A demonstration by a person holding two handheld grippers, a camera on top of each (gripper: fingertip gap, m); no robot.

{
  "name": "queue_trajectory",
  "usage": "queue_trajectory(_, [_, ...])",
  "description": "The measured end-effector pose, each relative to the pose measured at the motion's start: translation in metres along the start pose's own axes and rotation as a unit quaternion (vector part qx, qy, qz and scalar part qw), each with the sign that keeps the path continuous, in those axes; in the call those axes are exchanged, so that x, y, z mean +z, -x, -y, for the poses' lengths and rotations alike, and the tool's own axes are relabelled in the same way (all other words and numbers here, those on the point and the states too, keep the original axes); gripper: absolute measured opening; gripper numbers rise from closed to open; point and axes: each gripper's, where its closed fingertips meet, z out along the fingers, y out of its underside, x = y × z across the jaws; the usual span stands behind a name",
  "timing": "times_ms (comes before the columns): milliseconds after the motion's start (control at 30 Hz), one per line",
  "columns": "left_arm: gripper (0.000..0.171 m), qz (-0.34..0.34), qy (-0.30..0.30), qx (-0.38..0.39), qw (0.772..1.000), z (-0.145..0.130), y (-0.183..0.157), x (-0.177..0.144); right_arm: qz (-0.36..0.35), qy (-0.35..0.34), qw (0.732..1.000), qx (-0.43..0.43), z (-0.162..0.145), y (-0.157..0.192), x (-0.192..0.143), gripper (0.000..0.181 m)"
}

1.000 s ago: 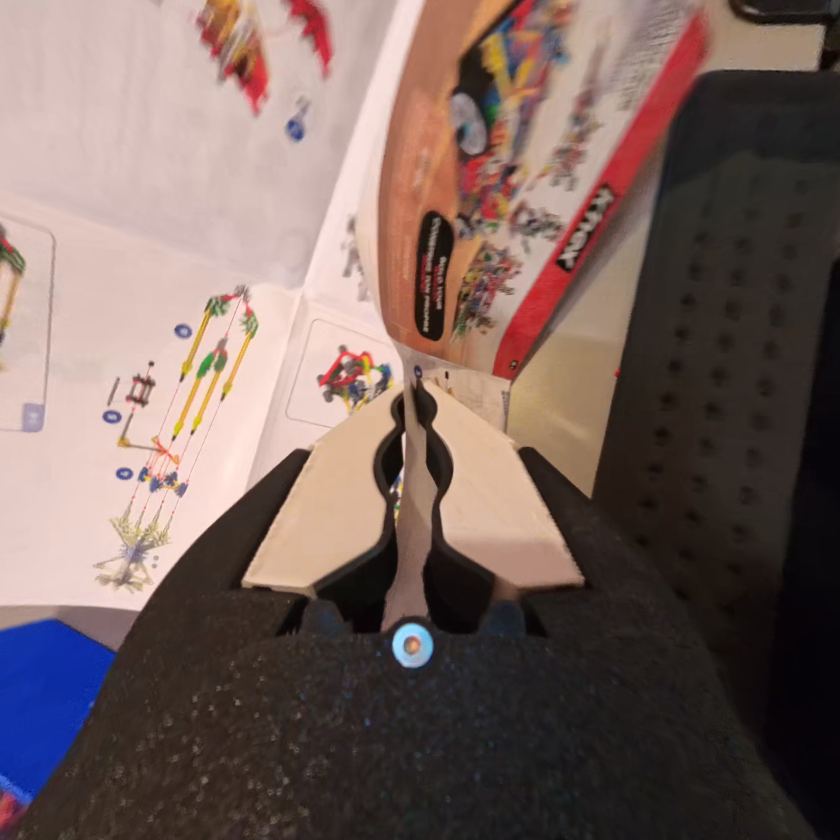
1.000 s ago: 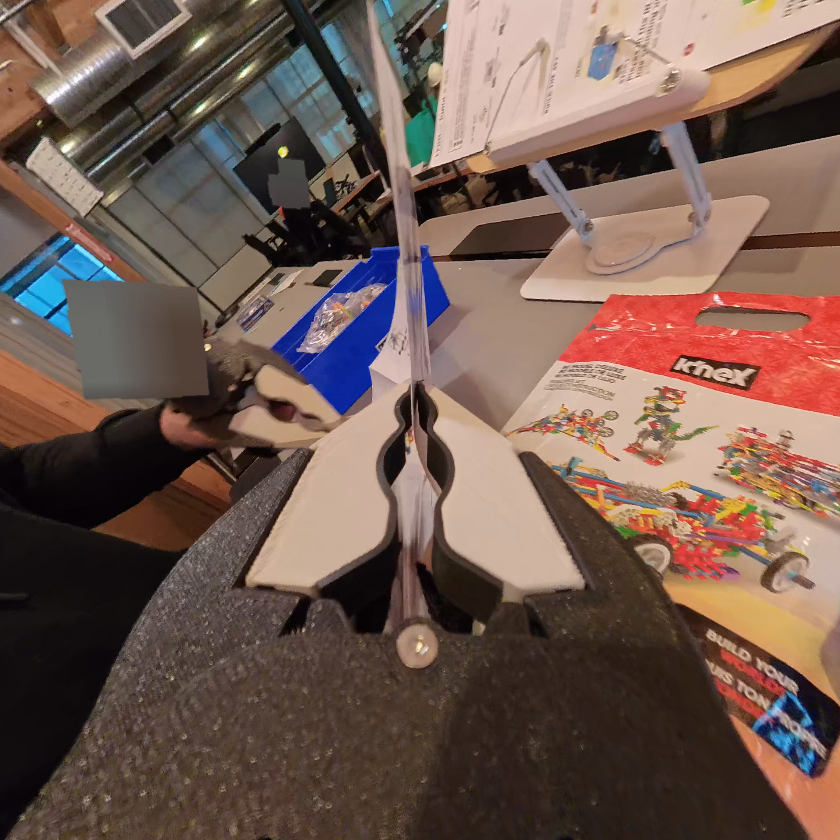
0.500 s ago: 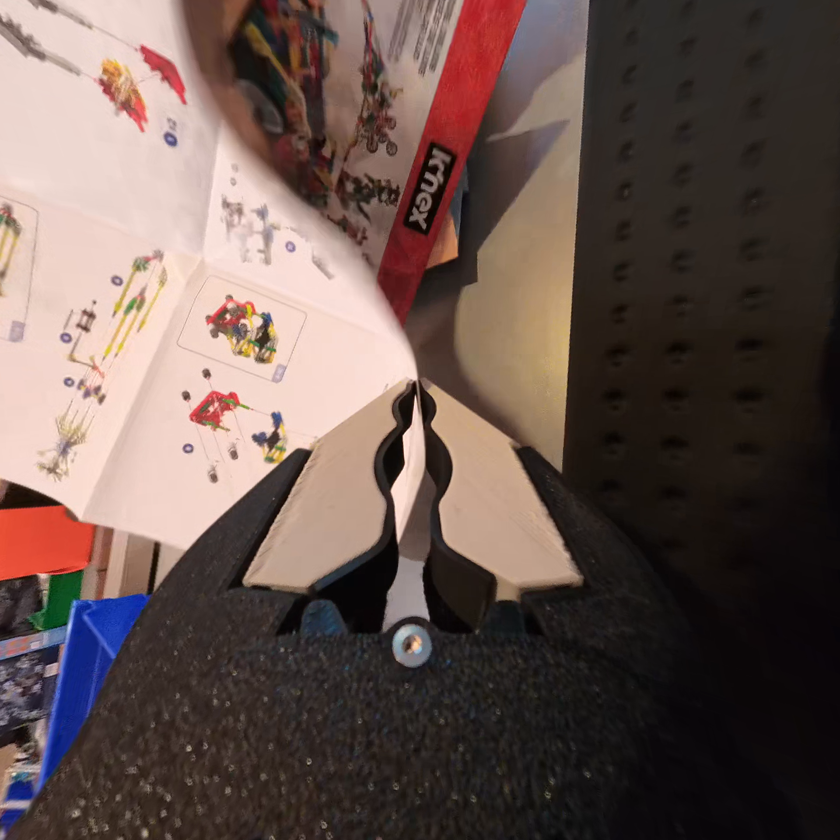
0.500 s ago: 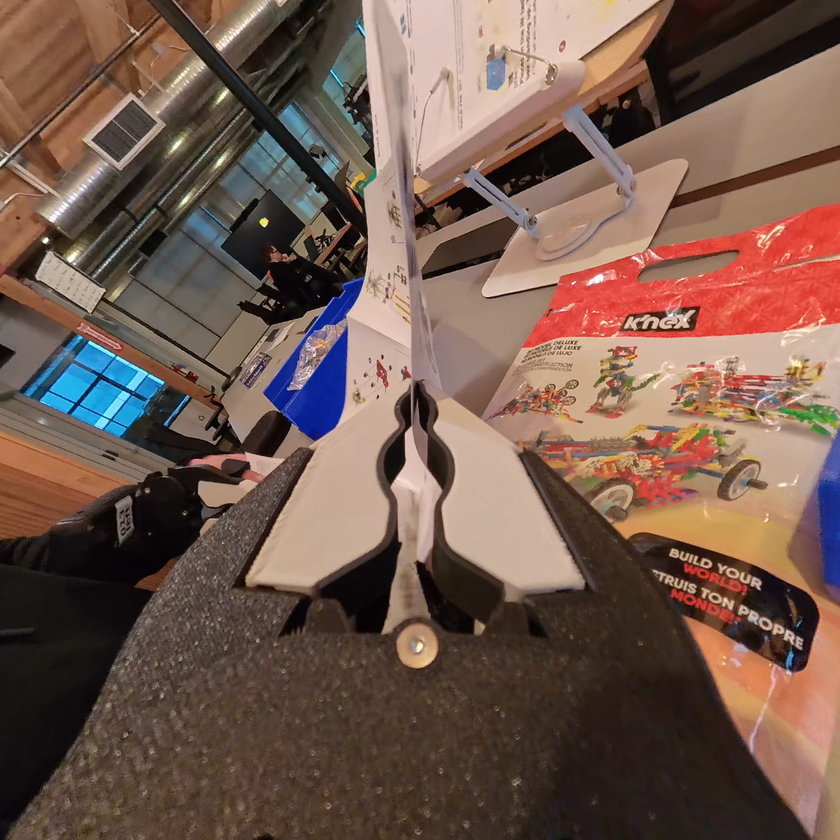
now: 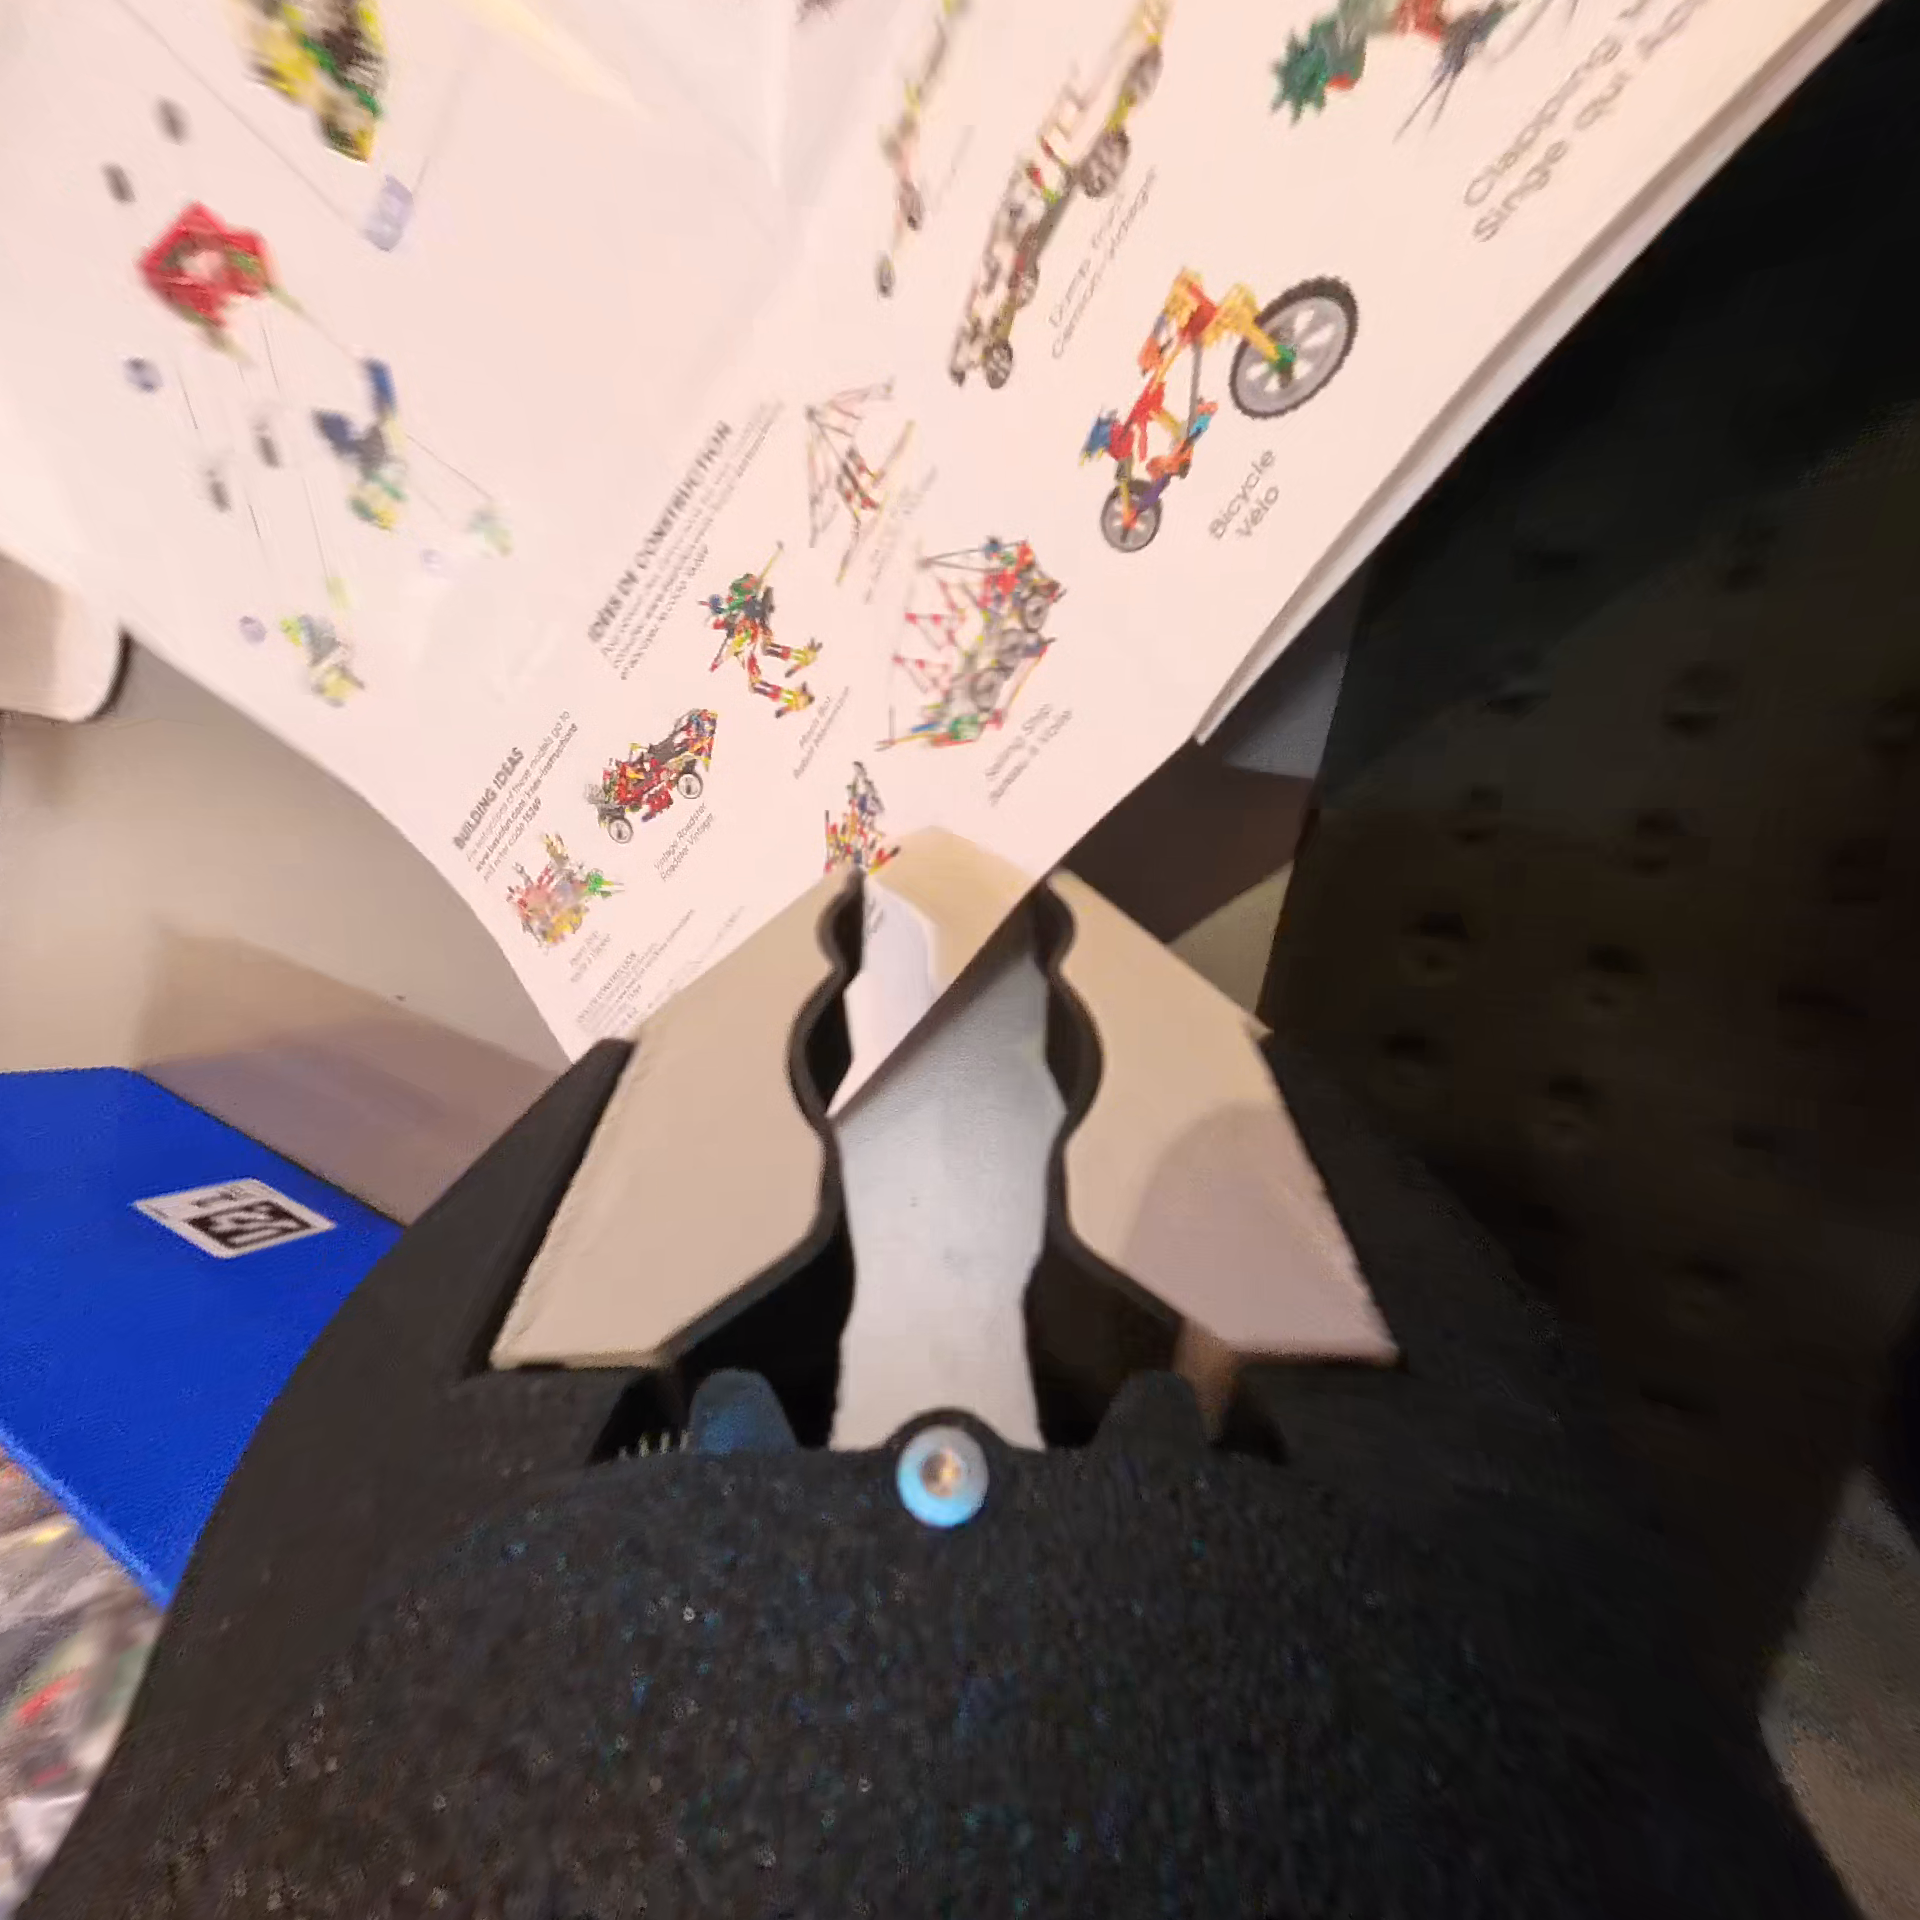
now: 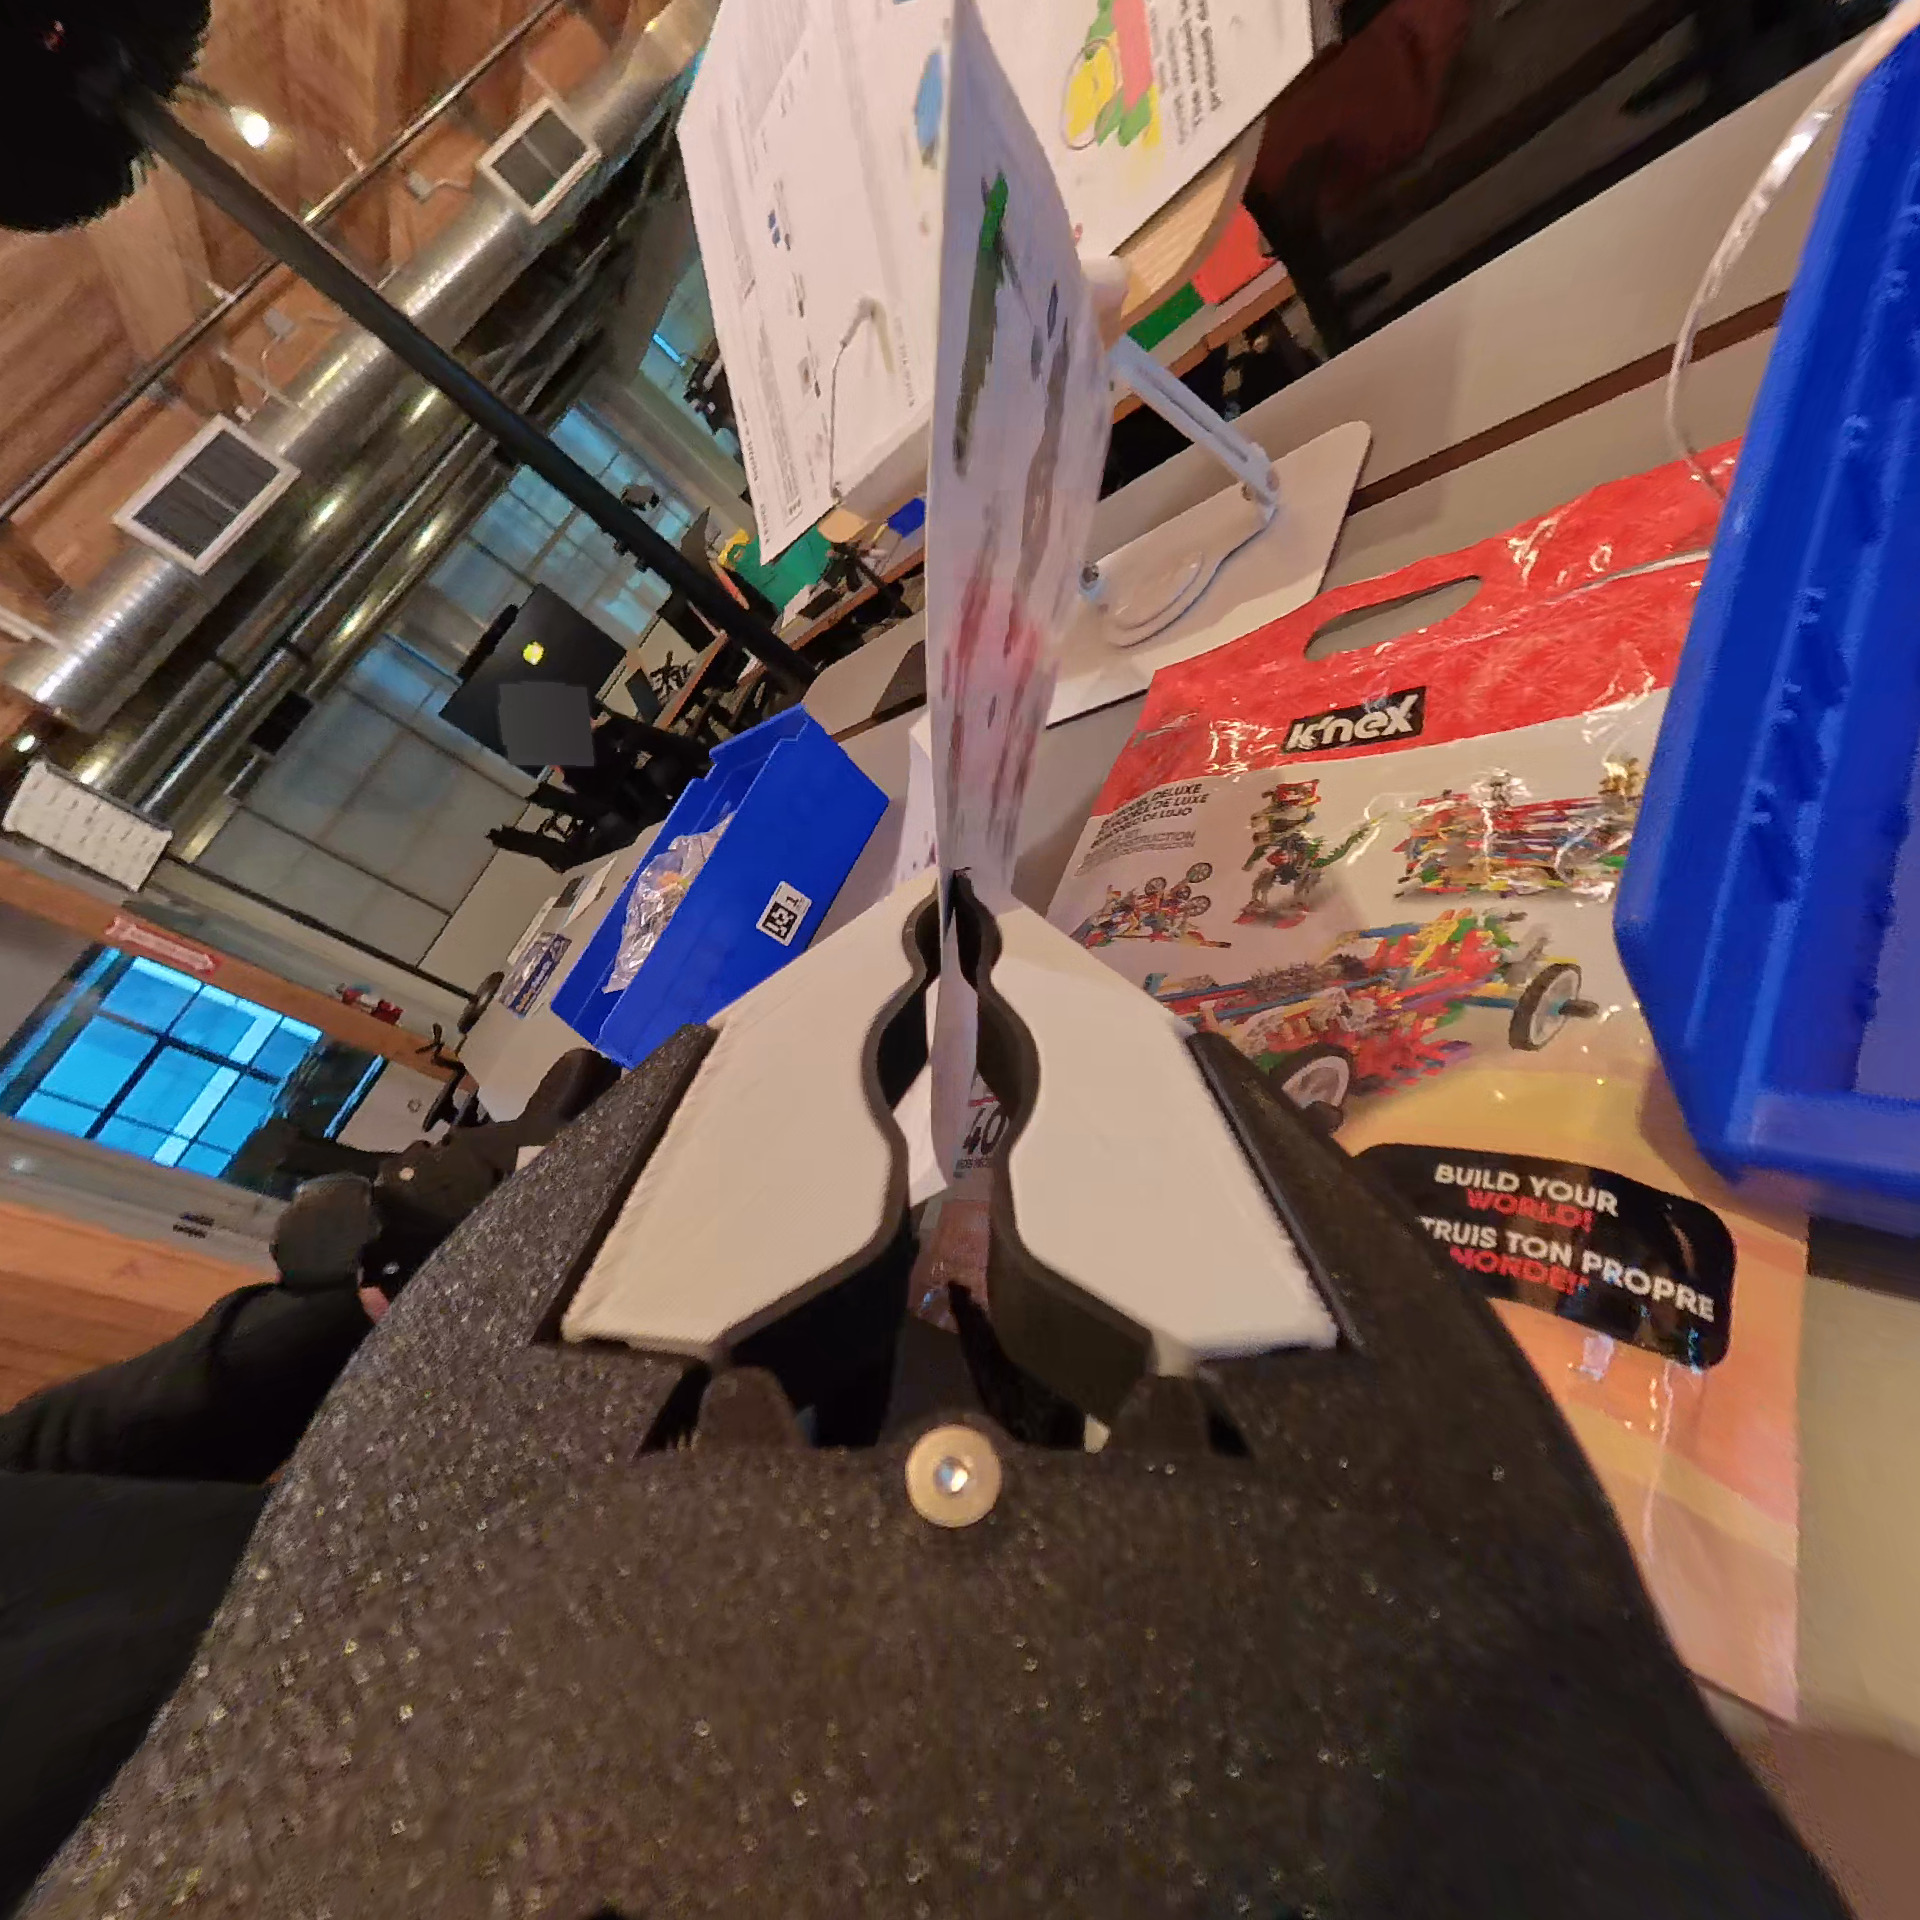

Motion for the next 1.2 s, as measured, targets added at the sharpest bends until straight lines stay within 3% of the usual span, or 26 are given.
queue_trajectory(100, [0.05,-0.004,-0.028,-0.04,0.999,0.019,0.003,-0.015,-0.02,-0.01,1.0,0.004,-0.006,-0.007,-0.001,0.0])
queue_trajectory(200, [0.061,0.0,-0.072,-0.015,0.997,0.063,0.0,-0.03,-0.028,-0.016,0.999,0.017,-0.009,-0.014,-0.003,0.0])
queue_trajectory(267, [0.064,-0.03,-0.11,0.014,0.993,0.099,-0.022,-0.032,-0.029,-0.02,0.999,0.026,-0.01,-0.018,-0.002,0.0])
queue_trajectory(367, [0.071,-0.048,-0.124,0.072,0.988,0.128,-0.057,-0.015,-0.034,-0.021,0.999,0.023,-0.008,-0.021,-0.002,0.0])
queue_trajectory(433, [0.074,-0.045,-0.113,0.095,0.988,0.13,-0.071,0.004,-0.035,-0.026,0.999,0.025,-0.004,-0.022,-0.003,0.0])
queue_trajectory(533, [0.056,-0.036,-0.13,0.091,0.987,0.133,-0.078,0.016,-0.037,-0.034,0.998,0.029,0.001,-0.025,-0.006,0.0])
queue_trajectory(600, [0.054,-0.05,-0.127,0.09,0.987,0.131,-0.086,0.022,-0.042,-0.037,0.998,0.032,0.004,-0.029,-0.008,0.0])
queue_trajectory(900, [0.086,-0.079,-0.176,0.055,0.98,0.133,-0.098,0.021,-0.048,-0.044,0.997,0.043,0.007,-0.036,-0.008,0.0])
queue_trajectory(1033, [0.085,-0.051,-0.183,0.046,0.981,0.128,-0.091,0.017,-0.049,-0.044,0.997,0.045,0.007,-0.037,-0.005,0.0])
queue_trajectory(1200, [0.049,-0.035,-0.203,0.056,0.977,0.136,-0.087,0.016,-0.043,-0.045,0.997,0.05,0.009,-0.035,0.002,0.0])
